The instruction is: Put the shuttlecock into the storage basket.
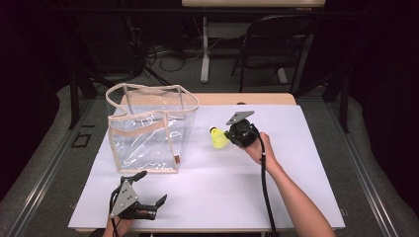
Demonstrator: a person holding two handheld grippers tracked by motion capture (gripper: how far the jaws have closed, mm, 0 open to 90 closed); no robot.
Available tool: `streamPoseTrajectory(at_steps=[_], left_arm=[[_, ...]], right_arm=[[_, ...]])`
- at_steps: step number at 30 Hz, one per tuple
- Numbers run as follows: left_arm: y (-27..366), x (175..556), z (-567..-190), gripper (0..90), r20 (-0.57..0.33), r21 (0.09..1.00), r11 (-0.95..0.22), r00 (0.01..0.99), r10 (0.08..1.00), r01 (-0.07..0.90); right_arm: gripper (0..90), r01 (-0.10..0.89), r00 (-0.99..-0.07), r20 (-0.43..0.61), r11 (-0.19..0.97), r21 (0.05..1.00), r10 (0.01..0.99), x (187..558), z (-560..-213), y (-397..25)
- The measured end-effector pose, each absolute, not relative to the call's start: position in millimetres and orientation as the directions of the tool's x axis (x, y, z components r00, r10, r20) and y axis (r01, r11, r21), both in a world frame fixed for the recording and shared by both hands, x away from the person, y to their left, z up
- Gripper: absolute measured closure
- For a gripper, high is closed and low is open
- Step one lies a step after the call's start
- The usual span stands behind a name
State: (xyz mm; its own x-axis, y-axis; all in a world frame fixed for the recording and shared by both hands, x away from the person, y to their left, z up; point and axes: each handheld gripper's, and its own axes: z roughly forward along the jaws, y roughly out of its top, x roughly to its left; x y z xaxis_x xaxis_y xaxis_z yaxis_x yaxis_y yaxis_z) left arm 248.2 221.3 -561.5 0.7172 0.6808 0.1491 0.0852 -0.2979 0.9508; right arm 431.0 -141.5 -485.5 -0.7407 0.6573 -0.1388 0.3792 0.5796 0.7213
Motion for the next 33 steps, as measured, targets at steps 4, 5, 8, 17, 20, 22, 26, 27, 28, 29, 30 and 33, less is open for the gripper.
streamPoseTrajectory(at_steps=[4,5,8,17,20,22,26,27,28,29,30,33], left_arm=[[221,248,-562,0.0,0.148,0.951,-0.297,0.718,0.68,0.085],[221,248,-561,0.0,0.151,0.951,-0.299,0.717,0.68,0.084],[221,248,-562,0.0,0.149,0.951,-0.297,0.717,0.681,0.085],[221,248,-562,0.0,0.149,0.951,-0.297,0.718,0.68,0.084],[221,248,-562,0.0,0.149,0.951,-0.297,0.718,0.68,0.084],[221,248,-562,0.0,0.149,0.951,-0.297,0.718,0.68,0.084],[221,248,-561,0.0,0.148,0.951,-0.297,0.719,0.679,0.086],[221,248,-561,0.0,0.148,0.951,-0.297,0.719,0.679,0.086],[221,248,-561,0.0,0.148,0.951,-0.298,0.718,0.68,0.086],[221,248,-561,0.0,0.148,0.951,-0.297,0.719,0.679,0.085],[221,248,-561,0.0,0.147,0.951,-0.296,0.719,0.68,0.085],[221,249,-561,0.0,0.148,0.951,-0.298,0.718,0.68,0.086]], right_arm=[[89.8,0.379,-0.738,-0.141,0.579,0.722,0.66,432,-483,-142],[89.8,0.379,-0.739,-0.142,0.58,0.721,0.659,433,-483,-142],[89.8,0.381,-0.735,-0.141,0.576,0.723,0.663,433,-482,-142],[89.8,0.384,-0.732,-0.141,0.574,0.723,0.667,436,-476,-144],[89.8,0.382,-0.731,-0.143,0.574,0.724,0.667,437,-475,-145],[89.8,0.383,-0.73,-0.142,0.572,0.725,0.668,438,-473,-145],[89.9,0.385,-0.728,-0.142,0.571,0.725,0.671,439,-470,-145],[89.9,0.386,-0.728,-0.141,0.572,0.724,0.671,440,-469,-145],[89.8,0.38,-0.728,-0.145,0.571,0.728,0.67,441,-469,-146],[89.9,0.381,-0.727,-0.145,0.57,0.728,0.671,441,-468,-146],[89.9,0.383,-0.728,-0.146,0.573,0.724,0.67,442,-467,-146],[89.8,0.382,-0.726,-0.146,0.57,0.727,0.672,443,-464,-146]])
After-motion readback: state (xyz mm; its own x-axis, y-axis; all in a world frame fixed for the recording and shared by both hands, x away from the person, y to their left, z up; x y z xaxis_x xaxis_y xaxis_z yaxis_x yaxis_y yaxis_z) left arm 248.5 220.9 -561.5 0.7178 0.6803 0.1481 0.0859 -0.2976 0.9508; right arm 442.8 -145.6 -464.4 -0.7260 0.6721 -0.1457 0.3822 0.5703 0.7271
